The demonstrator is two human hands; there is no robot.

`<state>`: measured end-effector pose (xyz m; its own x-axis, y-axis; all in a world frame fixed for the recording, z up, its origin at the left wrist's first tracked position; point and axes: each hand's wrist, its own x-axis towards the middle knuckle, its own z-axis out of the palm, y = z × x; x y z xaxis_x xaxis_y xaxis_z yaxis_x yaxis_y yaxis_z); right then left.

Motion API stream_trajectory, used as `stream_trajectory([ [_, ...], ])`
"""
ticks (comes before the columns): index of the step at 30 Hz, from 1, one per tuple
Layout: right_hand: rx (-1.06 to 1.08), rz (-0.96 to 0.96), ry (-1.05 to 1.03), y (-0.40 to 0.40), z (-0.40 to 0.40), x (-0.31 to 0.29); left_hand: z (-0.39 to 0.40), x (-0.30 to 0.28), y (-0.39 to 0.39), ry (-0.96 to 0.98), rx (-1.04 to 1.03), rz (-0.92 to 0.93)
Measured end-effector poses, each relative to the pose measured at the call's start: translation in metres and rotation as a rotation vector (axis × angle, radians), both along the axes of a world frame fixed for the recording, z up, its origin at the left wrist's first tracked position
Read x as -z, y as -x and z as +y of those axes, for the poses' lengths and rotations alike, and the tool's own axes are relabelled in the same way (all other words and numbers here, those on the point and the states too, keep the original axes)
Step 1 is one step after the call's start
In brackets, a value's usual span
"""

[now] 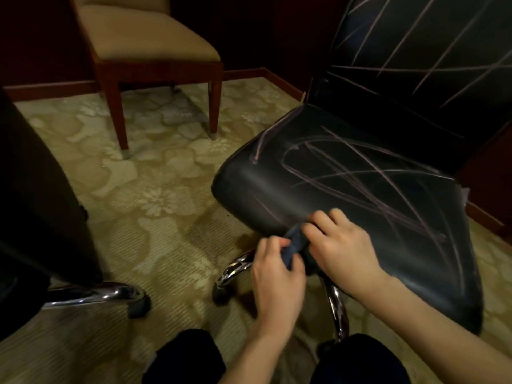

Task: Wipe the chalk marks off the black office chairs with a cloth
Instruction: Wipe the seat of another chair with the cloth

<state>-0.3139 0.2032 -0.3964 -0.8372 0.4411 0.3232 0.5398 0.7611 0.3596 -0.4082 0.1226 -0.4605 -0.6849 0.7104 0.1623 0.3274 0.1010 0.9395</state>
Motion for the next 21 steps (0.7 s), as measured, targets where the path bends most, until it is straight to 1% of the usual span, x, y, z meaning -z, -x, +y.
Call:
stream_trajectory([
  [3, -0.057, 0.033, 0.014, 0.050, 0.008, 0.005, 0.006, 0.002, 0.041, 0.029, -0.121, 0.022],
  [6, -0.058, 0.031, 0.021, 0.067, 0.011, 0.008, 0.007, 0.000, 0.055, 0.059, -0.120, -0.004],
  [10, -0.033, 0.004, 0.050, 0.032, 0.012, 0.002, 0.006, 0.000, 0.025, 0.005, -0.043, -0.024],
  [12, 0.007, 0.017, 0.079, 0.002, 0.011, -0.001, 0.005, -0.001, 0.004, -0.025, 0.002, -0.004],
  [14, 0.035, 0.027, 0.096, -0.026, 0.010, -0.004, 0.005, -0.006, -0.016, -0.013, 0.061, 0.031],
  [18, 0.081, 0.027, 0.063, -0.064, 0.004, -0.001, 0.001, -0.010, -0.042, -0.001, 0.173, 0.073],
  [21, 0.083, 0.001, 0.015, -0.070, 0.000, 0.002, -0.003, -0.007, -0.046, -0.001, 0.241, 0.079],
])
